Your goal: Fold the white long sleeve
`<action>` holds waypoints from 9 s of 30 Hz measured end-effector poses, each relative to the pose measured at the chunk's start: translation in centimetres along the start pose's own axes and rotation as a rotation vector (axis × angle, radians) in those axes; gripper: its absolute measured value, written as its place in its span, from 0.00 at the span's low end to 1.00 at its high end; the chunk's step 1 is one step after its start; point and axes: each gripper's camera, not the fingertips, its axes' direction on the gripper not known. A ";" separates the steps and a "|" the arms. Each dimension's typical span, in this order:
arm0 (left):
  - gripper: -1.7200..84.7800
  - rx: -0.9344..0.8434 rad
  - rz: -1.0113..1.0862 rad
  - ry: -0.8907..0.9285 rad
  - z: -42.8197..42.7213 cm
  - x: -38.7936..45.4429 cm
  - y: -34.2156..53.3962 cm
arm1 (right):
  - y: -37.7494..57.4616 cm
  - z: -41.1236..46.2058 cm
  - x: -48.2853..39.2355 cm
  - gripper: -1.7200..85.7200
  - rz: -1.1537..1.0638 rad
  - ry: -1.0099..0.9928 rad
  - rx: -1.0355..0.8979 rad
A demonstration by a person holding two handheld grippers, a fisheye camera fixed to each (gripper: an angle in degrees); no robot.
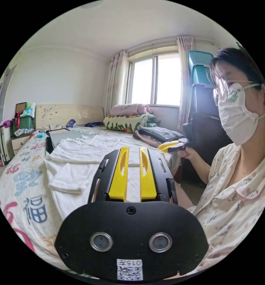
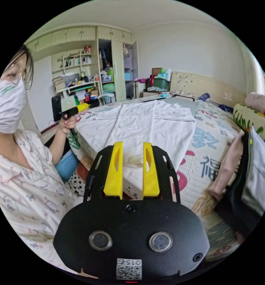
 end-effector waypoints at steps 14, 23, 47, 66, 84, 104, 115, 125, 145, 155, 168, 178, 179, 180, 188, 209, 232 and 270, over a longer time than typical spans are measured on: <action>0.15 0.035 -0.005 -0.023 5.7 15.2 -5.4 | 4.4 -1.6 -3.6 0.06 0.220 0.341 0.181; 0.15 0.028 0.026 -0.078 6.9 23.0 -18.0 | 0.6 -5.9 -4.4 0.03 0.108 0.088 0.350; 0.02 -1.051 1.192 -1.285 38.7 36.8 -56.9 | -3.6 -18.2 9.4 0.02 0.018 -0.107 0.270; 0.02 -1.040 1.191 -1.318 41.2 44.6 -76.6 | -10.4 -24.6 16.3 0.02 0.163 -0.313 0.324; 0.02 -1.043 1.199 -1.324 40.7 43.5 -88.1 | -16.7 -27.9 13.1 0.01 0.173 -0.354 0.278; 0.02 -1.044 1.205 -1.330 38.8 39.0 -94.4 | -20.3 -30.7 10.2 0.02 0.191 -0.410 0.349; 0.02 -1.045 1.207 -1.331 38.0 37.0 -95.8 | -22.8 -30.2 9.3 0.02 0.230 -0.398 0.270; 0.02 -1.045 1.208 -1.332 37.6 36.1 -96.4 | -23.2 -30.5 9.2 0.02 0.257 -0.385 0.287; 0.02 -1.046 1.206 -1.331 38.0 37.3 -95.6 | -20.8 -31.0 11.9 0.01 0.248 -0.475 0.362; 0.02 -1.046 1.203 -1.329 38.7 39.2 -94.1 | -18.7 -30.1 13.8 0.01 0.244 -0.480 0.391; 0.02 -1.046 1.197 -1.326 40.0 42.0 -90.8 | -15.9 -27.3 16.4 0.01 0.265 -0.457 0.397; 0.02 -1.044 1.191 -1.324 40.9 44.0 -86.4 | -11.6 -24.5 17.2 0.02 0.294 -0.307 0.487; 0.02 -1.044 1.190 -1.323 41.0 44.1 -85.7 | -11.1 -24.1 17.3 0.02 0.306 -0.284 0.488; 0.02 -1.044 1.190 -1.323 41.1 44.2 -85.4 | -10.9 -23.9 17.3 0.02 0.306 -0.276 0.491; 0.02 -1.043 1.185 -1.320 41.5 44.7 -80.1 | -7.3 -21.7 11.6 0.04 0.159 -0.088 0.564; 0.02 -1.049 1.171 -1.296 40.2 37.8 -59.6 | -4.7 -6.8 8.5 0.13 0.252 0.074 0.250; 0.19 -0.099 -0.067 -0.166 7.3 25.1 -27.6 | -6.7 1.0 11.7 0.02 -0.015 -0.369 0.378; 0.22 -0.012 -0.527 0.053 4.0 14.5 22.0 | 13.6 18.0 0.6 0.09 -0.410 0.020 0.007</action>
